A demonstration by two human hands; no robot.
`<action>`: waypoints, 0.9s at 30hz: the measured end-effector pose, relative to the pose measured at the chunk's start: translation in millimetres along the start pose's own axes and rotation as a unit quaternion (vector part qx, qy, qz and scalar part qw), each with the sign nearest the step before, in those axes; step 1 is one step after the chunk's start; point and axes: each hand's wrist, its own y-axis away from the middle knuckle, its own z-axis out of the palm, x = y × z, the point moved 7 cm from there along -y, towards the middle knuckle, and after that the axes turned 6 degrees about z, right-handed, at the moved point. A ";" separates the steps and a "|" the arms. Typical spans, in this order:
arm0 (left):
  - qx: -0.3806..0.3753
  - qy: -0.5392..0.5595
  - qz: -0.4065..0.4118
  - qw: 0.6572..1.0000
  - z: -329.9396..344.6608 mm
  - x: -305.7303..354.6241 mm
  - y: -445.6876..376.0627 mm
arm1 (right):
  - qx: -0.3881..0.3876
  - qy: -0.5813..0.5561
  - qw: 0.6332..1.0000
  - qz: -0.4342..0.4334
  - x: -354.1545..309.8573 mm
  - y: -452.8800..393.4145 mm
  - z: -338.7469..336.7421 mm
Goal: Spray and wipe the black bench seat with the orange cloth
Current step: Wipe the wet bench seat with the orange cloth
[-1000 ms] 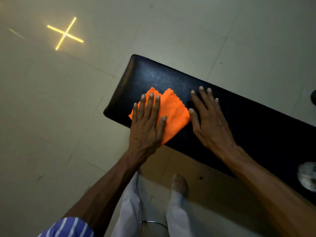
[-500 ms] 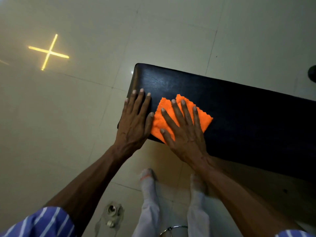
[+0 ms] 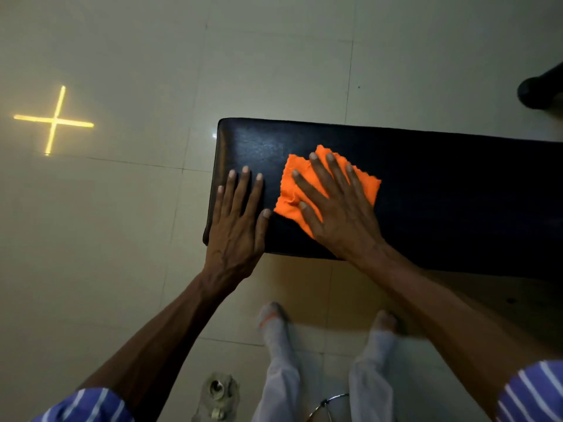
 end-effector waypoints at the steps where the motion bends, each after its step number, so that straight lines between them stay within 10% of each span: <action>1: -0.002 0.002 -0.001 1.000 -0.7 -0.8 -0.3 | 0.008 0.005 1.000 0.030 11.4 -14.0 -2.4; 5: -0.002 0.023 -0.015 1.000 -1.6 -5.2 -0.5 | 0.037 -0.024 0.981 0.187 5.8 -48.0 -7.6; 13: 0.009 0.018 -0.002 1.000 -9.0 12.9 2.3 | 0.016 0.005 0.999 -0.034 1.6 44.5 -2.0; 19: -0.008 0.015 0.046 0.999 7.7 40.4 -11.0 | 0.099 -0.022 0.968 0.231 20.8 48.8 -6.4; 27: -0.033 0.000 0.088 0.996 26.5 80.3 -23.3 | 0.054 -0.013 0.994 0.089 69.5 85.3 -16.2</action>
